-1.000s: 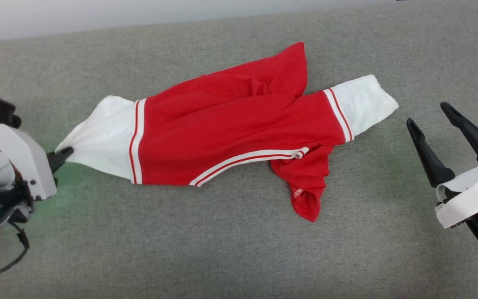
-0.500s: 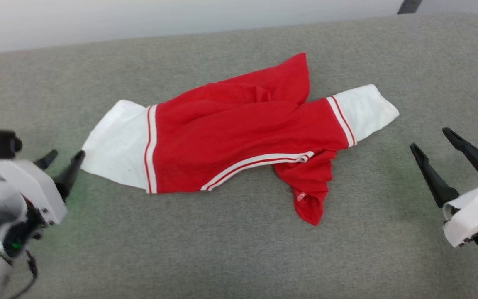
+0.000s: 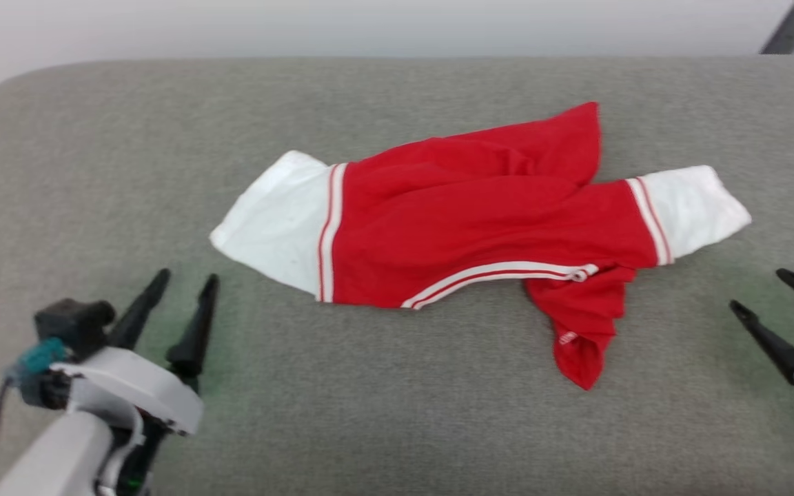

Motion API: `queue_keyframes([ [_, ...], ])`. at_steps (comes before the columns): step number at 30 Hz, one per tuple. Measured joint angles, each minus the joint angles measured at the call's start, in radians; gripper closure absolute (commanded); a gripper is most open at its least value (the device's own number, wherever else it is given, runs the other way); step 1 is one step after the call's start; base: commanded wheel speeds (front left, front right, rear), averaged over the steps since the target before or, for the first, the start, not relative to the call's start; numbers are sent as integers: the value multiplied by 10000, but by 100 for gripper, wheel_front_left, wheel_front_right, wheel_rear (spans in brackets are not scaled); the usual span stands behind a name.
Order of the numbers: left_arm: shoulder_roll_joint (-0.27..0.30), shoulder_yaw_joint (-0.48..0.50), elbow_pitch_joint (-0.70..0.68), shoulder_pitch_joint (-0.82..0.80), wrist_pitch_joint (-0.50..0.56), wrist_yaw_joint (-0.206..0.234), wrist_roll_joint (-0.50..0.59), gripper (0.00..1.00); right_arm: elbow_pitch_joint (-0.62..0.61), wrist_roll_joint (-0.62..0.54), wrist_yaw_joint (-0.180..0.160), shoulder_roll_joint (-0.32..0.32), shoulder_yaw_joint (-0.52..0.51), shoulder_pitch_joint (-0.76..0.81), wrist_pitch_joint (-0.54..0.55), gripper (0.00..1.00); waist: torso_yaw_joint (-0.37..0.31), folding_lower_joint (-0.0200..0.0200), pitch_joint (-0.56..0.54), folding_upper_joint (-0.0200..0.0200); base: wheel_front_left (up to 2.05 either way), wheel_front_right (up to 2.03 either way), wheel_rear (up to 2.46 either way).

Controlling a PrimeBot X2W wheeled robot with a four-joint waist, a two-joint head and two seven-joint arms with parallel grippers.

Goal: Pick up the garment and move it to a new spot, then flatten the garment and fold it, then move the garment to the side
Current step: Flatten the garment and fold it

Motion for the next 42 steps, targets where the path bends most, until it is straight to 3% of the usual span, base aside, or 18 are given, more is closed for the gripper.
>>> queue_keyframes([
  [5,-633,435,-1091,371,-65,608,1461,0,176,729,0,-1022,1304,-1225,790,0,554,0,123,0,0,0,0],
  [9,-1271,859,-1720,754,-88,683,2491,0,573,1145,0,-1536,2197,-2312,1166,0,986,0,312,0,0,0,0],
  [18,-2299,1593,-1854,1026,-88,33,3471,0,874,1586,0,-2385,5102,-4335,2136,0,1784,0,958,0,0,0,0],
  [24,-2683,2132,-1879,1102,-88,-332,3885,0,1304,1952,2,-2523,6312,-5444,1877,0,2058,0,1352,0,0,0,0],
  [27,-2709,2272,-1843,1123,-88,-479,4102,0,1494,2311,2,-2441,6688,-5769,1726,100,2082,0,1464,0,0,0,0],
  [30,-2539,2291,-1783,1109,-88,-616,4278,0,1618,2541,4,-2176,6934,-5966,1471,100,1970,0,1496,-1,0,0,0],
  [34,-1785,1985,-1689,773,211,-765,4437,0,1848,2895,0,-1875,7093,-6111,1131,100,1749,0,1497,0,0,0,0],
  [38,-640,1078,-1843,-101,1883,-861,3944,0,1985,2980,0,-1724,7196,-6227,882,100,1518,0,1520,0,0,0,0],
  [42,658,-359,-2499,-1266,4240,-876,1776,0,2113,2995,0,-1523,7248,-6391,729,100,1325,0,1583,0,0,0,0],
])
